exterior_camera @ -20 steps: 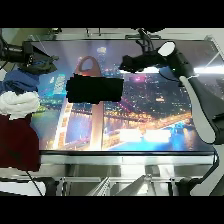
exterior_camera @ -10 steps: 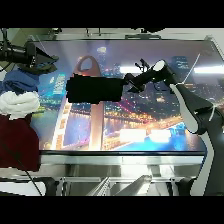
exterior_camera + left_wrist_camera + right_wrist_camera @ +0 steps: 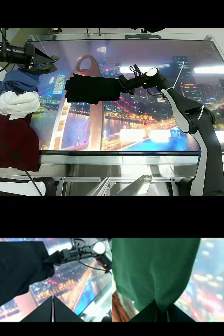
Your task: Fold the shirts.
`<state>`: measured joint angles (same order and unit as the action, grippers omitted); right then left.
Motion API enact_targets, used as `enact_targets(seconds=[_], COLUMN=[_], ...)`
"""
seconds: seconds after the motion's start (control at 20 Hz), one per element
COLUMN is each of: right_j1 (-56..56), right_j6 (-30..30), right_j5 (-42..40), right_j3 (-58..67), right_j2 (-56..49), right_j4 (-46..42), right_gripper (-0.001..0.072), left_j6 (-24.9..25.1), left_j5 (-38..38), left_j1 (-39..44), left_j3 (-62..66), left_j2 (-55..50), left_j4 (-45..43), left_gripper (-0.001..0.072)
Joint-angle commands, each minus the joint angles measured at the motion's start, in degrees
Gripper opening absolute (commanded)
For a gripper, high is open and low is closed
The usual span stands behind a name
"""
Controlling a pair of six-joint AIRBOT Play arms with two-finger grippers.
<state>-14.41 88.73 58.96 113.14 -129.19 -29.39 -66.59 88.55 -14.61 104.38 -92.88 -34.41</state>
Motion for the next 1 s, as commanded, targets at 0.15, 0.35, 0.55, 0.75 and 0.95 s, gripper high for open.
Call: enact_targets(seconds=[0.15, 0.35, 0.55, 0.75, 0.95], right_j1=[4.33, 15.93, 25.99, 34.14, 43.54], right_j6=[2.69, 15.82, 27.63, 34.58, 35.87], right_j5=[-9.11, -2.95, 7.3, 8.13, 1.16], right_j3=[0.09, -0.11, -2.19, -18.01, -41.88], right_j2=[7.3, 14.88, 24.79, 39.28, 49.83], right_j4=[-5.49, -24.68, -48.94, -65.75, -65.79], right_gripper=[0.002, 0.0019, 0.0019, 0.0019, 0.0019], left_j6=[0.04, 0.04, 0.07, 0.07, 0.07], left_j5=[1.14, 2.47, 2.29, 1.66, 1.29], left_j1=[-0.07, -0.07, -0.04, -0.04, 0.07], left_j3=[0.0, 0.0, 0.0, 0.0, -0.02], left_j2=[-0.02, -0.02, -0.02, -0.02, -0.02], left_j4=[-0.02, -0.04, -0.04, -0.04, 0.0], left_gripper=[0.0014, 0.0014, 0.0014, 0.0014, 0.0014])
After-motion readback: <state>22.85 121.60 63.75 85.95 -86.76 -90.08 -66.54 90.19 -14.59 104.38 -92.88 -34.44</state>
